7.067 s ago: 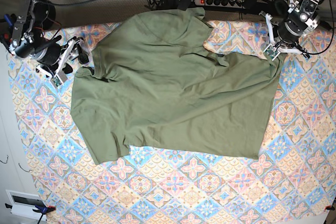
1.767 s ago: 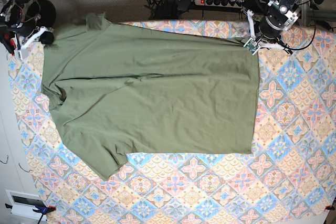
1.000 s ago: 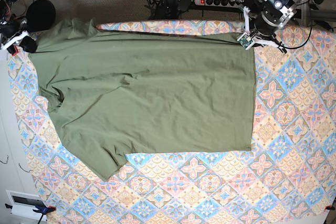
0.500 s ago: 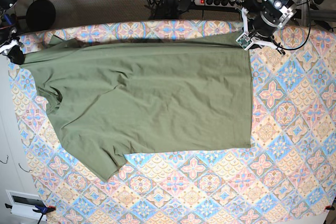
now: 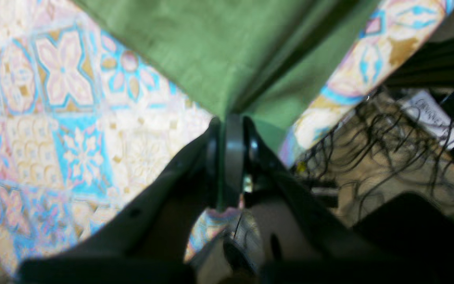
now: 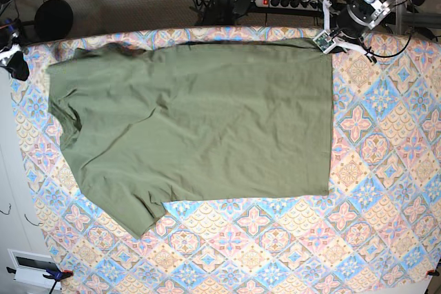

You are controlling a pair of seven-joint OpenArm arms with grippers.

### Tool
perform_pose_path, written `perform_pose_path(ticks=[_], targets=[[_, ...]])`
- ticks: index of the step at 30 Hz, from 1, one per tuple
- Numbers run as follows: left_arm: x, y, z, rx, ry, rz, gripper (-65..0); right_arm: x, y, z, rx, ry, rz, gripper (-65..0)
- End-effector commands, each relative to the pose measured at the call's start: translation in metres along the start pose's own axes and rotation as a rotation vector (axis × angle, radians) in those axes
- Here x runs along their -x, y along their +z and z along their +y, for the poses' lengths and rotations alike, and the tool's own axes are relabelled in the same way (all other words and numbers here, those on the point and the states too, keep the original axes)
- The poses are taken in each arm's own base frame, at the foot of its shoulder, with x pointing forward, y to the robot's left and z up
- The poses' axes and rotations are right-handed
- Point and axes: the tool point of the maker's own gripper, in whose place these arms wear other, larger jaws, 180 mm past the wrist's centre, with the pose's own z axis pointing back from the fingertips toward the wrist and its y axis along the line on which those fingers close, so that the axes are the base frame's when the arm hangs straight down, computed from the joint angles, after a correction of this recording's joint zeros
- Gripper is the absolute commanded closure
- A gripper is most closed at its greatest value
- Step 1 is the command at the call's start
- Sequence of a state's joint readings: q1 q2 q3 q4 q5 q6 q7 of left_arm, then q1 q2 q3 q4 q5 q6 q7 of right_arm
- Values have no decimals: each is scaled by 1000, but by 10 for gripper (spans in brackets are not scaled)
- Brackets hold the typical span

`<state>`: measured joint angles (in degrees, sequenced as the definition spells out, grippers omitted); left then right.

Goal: Layout the t-shirt on the table in an organized manner, then fold the t-shirt properly
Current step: 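Lower the held shirt edge onto the table with both grippers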

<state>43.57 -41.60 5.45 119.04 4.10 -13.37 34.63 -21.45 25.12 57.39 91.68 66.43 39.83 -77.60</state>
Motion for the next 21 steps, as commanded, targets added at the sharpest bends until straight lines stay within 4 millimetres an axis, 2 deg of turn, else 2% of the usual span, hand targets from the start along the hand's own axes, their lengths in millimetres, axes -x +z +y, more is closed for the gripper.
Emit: perform_pose_path(ticks=[1,4,6,11,14,18,21], targets=[[-3,4,3,-12,-4,-19,0,-20,7,2,3,50,-44,-11],[-3,7,16,-54,11,-33,0,-27,8,7,1,75,-59,-11],[-7,7,17,-65,28,-49,0,-28,8,7,1,77,-63,-11],[-10,5,16,-68,38,-59,0,-17,1,7,0,74,-18,-15],[-10,5,17,-69,38,-60,0,-2,-13,13,-10,103,62,-77],[-10,5,16,-68,38,-60,0,17,-28,28,-53,110,126,-220],[-10,5,16,-68,38,-60,0,22,-32,32,-65,99,127,-269]])
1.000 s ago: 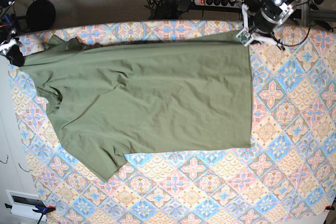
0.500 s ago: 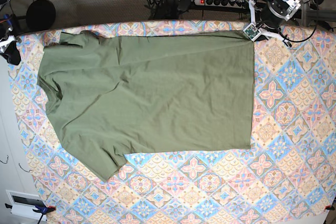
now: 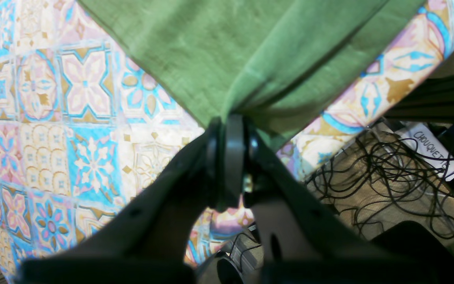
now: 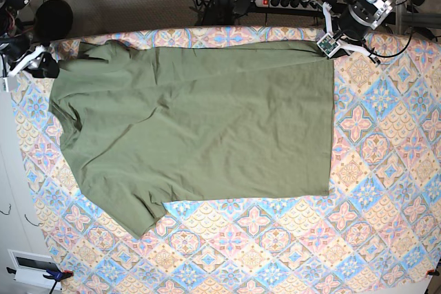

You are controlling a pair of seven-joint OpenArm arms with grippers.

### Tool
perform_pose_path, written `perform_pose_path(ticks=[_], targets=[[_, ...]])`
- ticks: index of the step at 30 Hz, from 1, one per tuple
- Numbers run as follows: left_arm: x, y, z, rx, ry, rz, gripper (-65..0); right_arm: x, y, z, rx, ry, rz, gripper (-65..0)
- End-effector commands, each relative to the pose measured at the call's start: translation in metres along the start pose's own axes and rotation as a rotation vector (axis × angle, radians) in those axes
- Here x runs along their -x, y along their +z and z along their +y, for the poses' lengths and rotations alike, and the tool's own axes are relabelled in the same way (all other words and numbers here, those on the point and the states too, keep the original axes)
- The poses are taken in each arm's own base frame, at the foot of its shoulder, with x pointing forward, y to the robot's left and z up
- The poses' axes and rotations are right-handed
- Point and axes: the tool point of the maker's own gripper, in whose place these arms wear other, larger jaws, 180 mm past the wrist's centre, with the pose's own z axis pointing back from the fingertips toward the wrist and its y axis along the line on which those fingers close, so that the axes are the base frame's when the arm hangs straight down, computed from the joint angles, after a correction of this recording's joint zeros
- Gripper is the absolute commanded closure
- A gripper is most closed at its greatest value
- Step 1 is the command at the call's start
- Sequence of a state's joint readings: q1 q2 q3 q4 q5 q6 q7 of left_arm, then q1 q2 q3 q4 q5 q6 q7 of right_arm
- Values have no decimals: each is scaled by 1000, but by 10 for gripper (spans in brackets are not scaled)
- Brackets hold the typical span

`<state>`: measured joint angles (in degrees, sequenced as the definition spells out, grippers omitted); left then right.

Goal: Layout the t-shirt on the table in an organized manner, then fold the t-shirt properly
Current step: 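Lower the held shirt edge onto the table with both grippers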

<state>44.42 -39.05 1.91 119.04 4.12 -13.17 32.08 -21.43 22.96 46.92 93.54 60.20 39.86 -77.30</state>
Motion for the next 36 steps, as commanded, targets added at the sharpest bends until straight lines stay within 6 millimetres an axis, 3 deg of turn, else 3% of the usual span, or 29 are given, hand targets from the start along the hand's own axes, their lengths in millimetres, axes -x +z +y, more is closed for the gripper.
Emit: perform_pose_path(ticks=[1,4,9,13,20,25,28,32,34,36], targets=[[-6,2,4,-12,-9,-24,0,-16,6,-2,3,28,-44,-271],[-7,2,4,-11,-6,-25,0,-9,3,-6,0,-5,-31,-271],[-6,2,4,-10,-6,-24,0,25,-7,-24,-9,-143,27,-271],[-6,2,4,-9,-5,-24,0,39,-11,-30,-13,-201,46,-271],[-6,2,4,-10,-5,-24,0,47,-13,-32,-15,-232,56,-271],[-6,2,4,-11,-7,-23,0,53,-38,-28,-72,-329,57,-271],[-6,2,4,-12,-9,-23,0,37,-49,-24,-98,-322,27,-271],[-6,2,4,-11,-8,-22,0,35,-51,-22,-104,-323,23,-269],[-6,2,4,-11,-8,-22,0,33,-51,-22,-105,-321,21,-231],[-6,2,4,-11,-8,-22,0,33,-51,-22,-105,-320,21,-150]])
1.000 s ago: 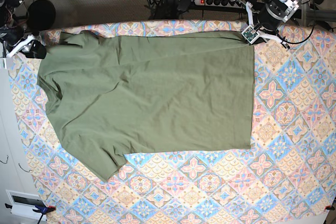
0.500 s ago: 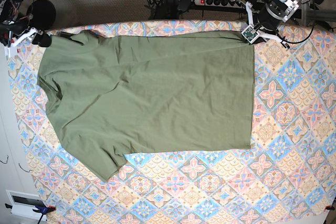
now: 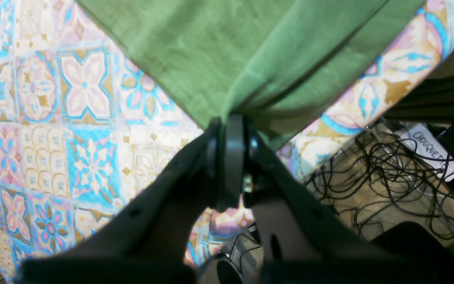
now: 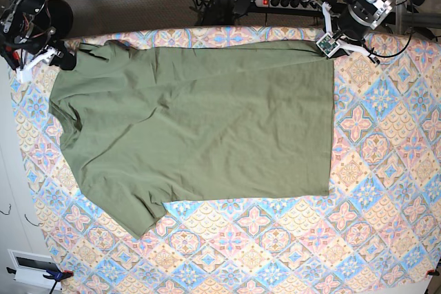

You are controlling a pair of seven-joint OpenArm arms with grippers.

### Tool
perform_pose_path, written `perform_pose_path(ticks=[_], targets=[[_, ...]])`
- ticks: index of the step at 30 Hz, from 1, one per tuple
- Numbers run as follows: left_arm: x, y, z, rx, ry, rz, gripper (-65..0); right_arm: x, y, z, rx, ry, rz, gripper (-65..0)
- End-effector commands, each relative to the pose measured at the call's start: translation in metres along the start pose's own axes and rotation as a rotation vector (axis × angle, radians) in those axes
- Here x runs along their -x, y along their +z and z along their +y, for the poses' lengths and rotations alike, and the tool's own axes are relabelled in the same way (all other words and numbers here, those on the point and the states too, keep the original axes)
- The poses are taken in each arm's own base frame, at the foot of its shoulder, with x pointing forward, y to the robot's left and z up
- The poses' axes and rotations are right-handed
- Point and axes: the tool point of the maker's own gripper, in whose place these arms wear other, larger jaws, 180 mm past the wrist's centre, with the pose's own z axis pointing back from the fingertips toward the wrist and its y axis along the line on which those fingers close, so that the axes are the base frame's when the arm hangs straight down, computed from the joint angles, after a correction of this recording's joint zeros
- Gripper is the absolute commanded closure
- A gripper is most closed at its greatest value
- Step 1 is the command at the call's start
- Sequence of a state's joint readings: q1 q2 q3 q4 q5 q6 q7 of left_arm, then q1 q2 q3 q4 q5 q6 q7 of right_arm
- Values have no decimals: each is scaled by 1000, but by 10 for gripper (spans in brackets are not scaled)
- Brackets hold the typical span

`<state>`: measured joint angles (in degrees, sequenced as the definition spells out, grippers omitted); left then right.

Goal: Layout the t-shirt on the table in an organized manner, then fold the t-shirt properly
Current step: 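Lower the held shirt edge onto the table with both grippers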

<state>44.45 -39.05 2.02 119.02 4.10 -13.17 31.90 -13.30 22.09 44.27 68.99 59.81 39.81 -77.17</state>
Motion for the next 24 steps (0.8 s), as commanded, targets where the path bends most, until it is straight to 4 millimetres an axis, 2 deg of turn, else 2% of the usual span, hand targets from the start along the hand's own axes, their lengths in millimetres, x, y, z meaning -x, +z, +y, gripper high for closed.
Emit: perform_pose_path(ticks=[1,3,5,12,16,22,24], targets=[[-5,2,5,-14,-9,-20,0,-20,8,2,-4,31,-50,-101],[-5,2,5,-14,-9,-20,0,-19,8,2,-5,30,-47,0],[-5,2,5,-15,-11,-20,0,-27,11,7,-20,37,-75,-9],[-12,0,13,-33,-10,-37,0,-64,25,47,-155,93,-222,-13],[-17,-3,20,-54,-1,-53,0,-75,30,58,-178,126,-256,-13],[-47,-13,35,-123,68,-136,0,-80,29,60,-183,126,-271,-13],[-58,-16,40,-145,94,-166,0,-94,27,67,-200,137,-303,-13]])
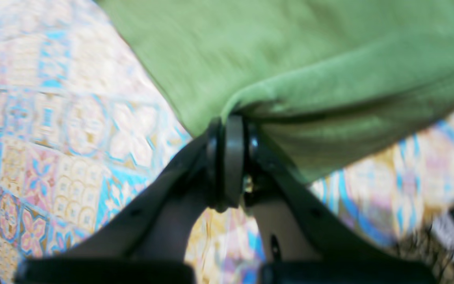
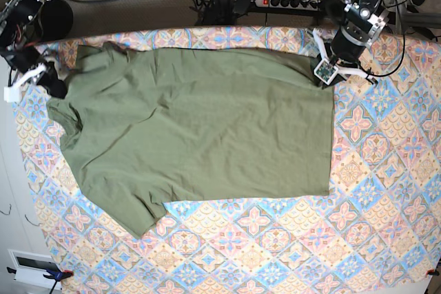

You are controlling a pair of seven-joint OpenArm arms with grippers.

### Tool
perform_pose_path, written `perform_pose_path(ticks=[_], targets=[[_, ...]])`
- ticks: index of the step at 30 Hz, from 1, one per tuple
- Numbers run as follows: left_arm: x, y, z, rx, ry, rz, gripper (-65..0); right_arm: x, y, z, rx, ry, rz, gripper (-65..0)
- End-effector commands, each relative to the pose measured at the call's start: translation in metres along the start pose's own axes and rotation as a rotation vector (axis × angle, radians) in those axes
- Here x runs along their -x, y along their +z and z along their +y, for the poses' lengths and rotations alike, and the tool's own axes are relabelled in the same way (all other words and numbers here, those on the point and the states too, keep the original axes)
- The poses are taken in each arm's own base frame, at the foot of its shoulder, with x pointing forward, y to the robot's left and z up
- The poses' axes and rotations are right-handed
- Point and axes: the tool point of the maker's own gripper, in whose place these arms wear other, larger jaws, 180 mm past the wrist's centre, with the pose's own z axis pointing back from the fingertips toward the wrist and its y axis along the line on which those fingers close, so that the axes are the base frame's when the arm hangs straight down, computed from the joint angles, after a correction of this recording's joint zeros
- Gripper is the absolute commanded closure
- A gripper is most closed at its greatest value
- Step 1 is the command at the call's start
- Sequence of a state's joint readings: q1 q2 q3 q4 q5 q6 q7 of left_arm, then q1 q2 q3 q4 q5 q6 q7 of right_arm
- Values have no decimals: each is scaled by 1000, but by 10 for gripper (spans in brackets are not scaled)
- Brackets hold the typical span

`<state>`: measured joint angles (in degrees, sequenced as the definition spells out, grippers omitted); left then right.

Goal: Layout the t-shirt on the table in an organized manner, then fold the t-shirt properly
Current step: 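Lower the held shirt edge onto the table with both grippers, then grasp the shirt's collar-side edge with both grippers and pull it taut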

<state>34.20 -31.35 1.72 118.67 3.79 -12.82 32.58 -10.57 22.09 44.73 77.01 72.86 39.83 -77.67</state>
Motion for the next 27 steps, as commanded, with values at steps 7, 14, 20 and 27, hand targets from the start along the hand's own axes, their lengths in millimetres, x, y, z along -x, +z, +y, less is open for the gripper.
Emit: perform_pose_path(ticks=[7,14,20,27], targets=[[-37,-7,35,-111,46,-111,0,-53,-15,4,-49,-3,-134,-13],[-60,-13,80,-236,172,-182,0,-69,-26,1,-17,20,-155,-13],[-68,-24,88,-254,217,-172,0,-67,-41,-16,37,-12,-114,-11],[-40,-42,87,-239,249,-96,0,-70,-47,-27,91,-5,-112,-11]])
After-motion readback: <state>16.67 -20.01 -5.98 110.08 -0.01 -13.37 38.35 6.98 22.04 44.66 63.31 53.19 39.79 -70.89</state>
